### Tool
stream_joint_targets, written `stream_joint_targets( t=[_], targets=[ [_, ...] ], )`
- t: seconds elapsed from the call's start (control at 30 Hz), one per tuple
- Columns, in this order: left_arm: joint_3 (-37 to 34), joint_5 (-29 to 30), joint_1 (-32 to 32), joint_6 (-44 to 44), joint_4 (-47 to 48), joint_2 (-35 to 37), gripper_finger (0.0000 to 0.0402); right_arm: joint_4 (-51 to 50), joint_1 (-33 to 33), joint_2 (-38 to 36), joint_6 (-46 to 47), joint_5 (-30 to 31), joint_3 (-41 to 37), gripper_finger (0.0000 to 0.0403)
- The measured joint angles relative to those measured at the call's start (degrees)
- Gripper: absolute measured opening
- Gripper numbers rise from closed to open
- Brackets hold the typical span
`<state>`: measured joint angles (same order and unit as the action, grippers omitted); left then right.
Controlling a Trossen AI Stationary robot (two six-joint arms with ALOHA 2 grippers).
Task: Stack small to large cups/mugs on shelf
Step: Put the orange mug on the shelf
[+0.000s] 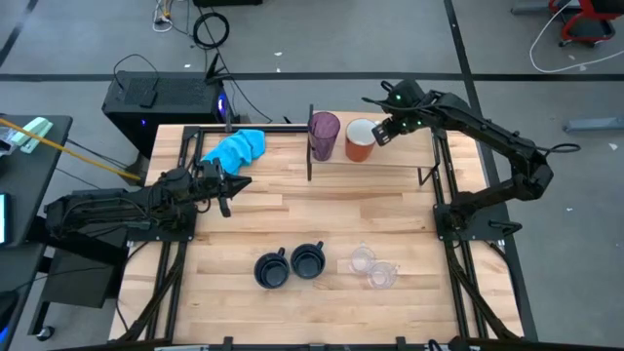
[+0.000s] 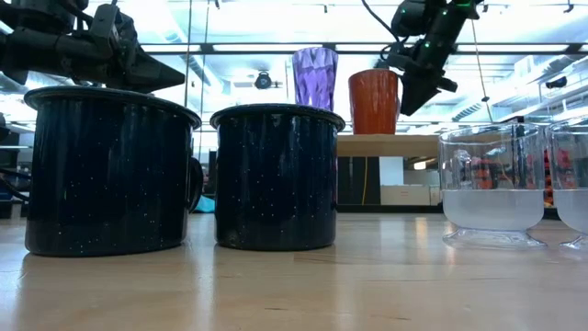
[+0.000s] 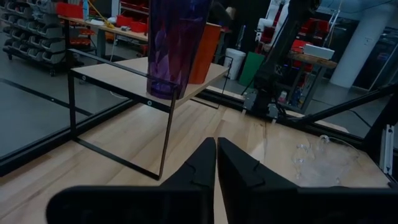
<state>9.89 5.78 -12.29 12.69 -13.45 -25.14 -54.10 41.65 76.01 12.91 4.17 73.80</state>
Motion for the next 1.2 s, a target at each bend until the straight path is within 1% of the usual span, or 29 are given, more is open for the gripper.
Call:
stream_joint_targets(
  t=[0.33,0.57,0.83,1.03,1.2],
  targets=[
    [0.0,0.0,0.0,0.0,0.0,0.0,0.0031,3.1,0.0,0.0,0.0,-0.4,0.0,0.0082],
    [0.0,0.0,0.0,0.0,0.0,0.0,0.0023,3.5,-0.2,0.0,0.6,-0.4,0.0,0.0082],
    [0.0,0.0,0.0,0.0,0.0,0.0,0.0026,-3.4,-0.2,0.0,-0.3,-0.5,0.0,0.0082],
    [0.0,0.0,0.0,0.0,0.0,0.0,0.0031,0.3,-2.4,0.0,-0.9,-0.9,-0.1,0.0082],
    [0.0,0.0,0.0,0.1,0.0,0.0,0.0024,1.4,-3.7,0.0,-1.4,-0.9,-0.2,0.0082]
  ],
)
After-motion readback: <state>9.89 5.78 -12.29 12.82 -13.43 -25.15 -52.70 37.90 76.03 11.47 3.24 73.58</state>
